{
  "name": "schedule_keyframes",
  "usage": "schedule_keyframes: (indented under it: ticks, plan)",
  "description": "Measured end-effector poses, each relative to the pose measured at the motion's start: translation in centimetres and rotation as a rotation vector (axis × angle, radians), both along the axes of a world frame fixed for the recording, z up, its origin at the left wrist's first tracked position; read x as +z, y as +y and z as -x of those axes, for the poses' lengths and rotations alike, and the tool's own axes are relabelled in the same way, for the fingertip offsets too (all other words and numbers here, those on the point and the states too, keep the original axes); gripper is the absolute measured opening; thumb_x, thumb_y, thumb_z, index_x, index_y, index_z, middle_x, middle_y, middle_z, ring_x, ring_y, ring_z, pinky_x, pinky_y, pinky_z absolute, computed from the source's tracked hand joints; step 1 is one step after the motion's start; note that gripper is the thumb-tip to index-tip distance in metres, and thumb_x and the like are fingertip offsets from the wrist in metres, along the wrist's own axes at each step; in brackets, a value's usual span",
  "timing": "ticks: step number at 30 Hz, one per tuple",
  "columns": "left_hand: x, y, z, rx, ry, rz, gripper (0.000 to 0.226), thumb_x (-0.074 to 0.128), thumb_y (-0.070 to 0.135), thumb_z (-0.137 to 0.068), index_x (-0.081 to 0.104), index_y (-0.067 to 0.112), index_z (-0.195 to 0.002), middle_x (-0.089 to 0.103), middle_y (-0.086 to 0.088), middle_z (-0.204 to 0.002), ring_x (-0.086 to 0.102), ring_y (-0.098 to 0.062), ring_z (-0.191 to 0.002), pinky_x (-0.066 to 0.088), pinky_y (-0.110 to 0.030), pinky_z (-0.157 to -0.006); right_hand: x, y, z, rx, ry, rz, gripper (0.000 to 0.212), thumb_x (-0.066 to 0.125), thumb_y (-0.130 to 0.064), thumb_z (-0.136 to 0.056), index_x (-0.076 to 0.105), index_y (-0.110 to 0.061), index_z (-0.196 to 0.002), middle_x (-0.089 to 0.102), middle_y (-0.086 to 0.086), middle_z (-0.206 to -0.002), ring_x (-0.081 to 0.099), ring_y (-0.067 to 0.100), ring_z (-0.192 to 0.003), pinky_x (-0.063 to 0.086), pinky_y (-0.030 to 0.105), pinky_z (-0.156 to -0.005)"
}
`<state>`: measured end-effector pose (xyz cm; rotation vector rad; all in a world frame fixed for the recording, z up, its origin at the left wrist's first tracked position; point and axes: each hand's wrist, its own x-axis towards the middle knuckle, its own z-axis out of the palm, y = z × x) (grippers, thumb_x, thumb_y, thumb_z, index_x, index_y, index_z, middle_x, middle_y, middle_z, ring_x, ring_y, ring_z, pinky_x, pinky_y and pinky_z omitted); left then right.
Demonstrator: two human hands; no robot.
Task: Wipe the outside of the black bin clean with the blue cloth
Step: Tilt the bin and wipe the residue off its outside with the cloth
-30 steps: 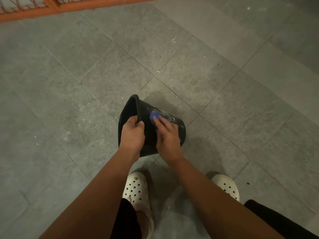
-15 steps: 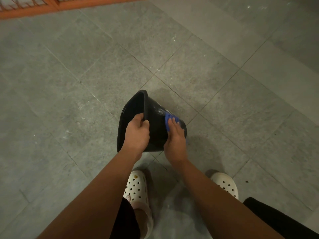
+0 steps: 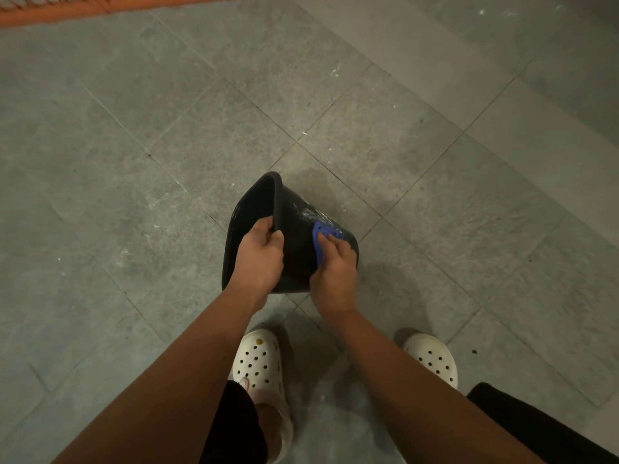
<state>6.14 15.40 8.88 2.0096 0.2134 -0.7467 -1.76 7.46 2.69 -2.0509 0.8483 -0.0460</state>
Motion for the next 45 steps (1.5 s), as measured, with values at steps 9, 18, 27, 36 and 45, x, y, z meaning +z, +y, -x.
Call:
schedule_keyframes:
  ticks: [9,18,27,36,45]
  plan:
    - [-0.1,0.3,0.5,0.04,-0.006,-0.001,0.031,0.041,0.022,-0.098,0.052,0.028,-0.126,0.066,0.003,-0.1,0.065,-0.013,-0.087,0.054,-0.034,-0.078,-1.3,-1.7,0.2,0.127,0.107,0.108,0.062,0.05,0.005,-0.082,0.036,-0.012,-0.14,0.041,0.013,-0.135,0.038,0.026,-0.121,0.036,0.034,-0.105]
    - [-0.1,0.5,0.3,0.033,-0.025,-0.009,0.029,0.039,0.022,-0.098,0.053,0.031,-0.122,0.064,0.002,-0.109,0.061,-0.014,-0.1,0.051,-0.04,-0.088,-1.7,-0.8,0.3,0.183,0.06,0.146,0.066,0.051,0.007,-0.079,0.036,-0.012,-0.14,0.039,0.016,-0.139,0.034,0.032,-0.123,0.036,0.041,-0.106]
    - [0.0,0.4,0.0,-0.035,-0.037,-0.006,0.028,0.04,0.021,-0.097,0.055,0.033,-0.117,0.066,0.004,-0.099,0.064,-0.011,-0.093,0.055,-0.042,-0.087,-1.0,-0.2,0.2,0.167,-0.07,0.141,0.061,0.056,0.01,-0.075,0.047,-0.009,-0.132,0.049,0.018,-0.125,0.043,0.032,-0.11,0.042,0.037,-0.094]
    - [0.1,0.6,-0.4,0.018,-0.01,-0.011,0.027,0.041,0.021,-0.097,0.057,0.033,-0.114,0.068,-0.006,-0.094,0.066,-0.021,-0.086,0.057,-0.038,-0.078,-0.2,0.0,0.0,0.213,-0.07,0.143,0.057,0.056,0.012,-0.074,0.05,-0.003,-0.129,0.052,0.019,-0.122,0.046,0.032,-0.107,0.044,0.037,-0.093]
    - [0.5,0.7,-0.5,0.013,-0.007,0.003,0.029,0.04,0.019,-0.098,0.057,0.028,-0.12,0.066,0.002,-0.099,0.062,-0.013,-0.093,0.05,-0.034,-0.08,-0.8,-1.1,0.0,0.168,-0.016,0.124,0.059,0.056,0.011,-0.074,0.05,-0.006,-0.13,0.05,0.013,-0.124,0.042,0.028,-0.11,0.044,0.039,-0.097]
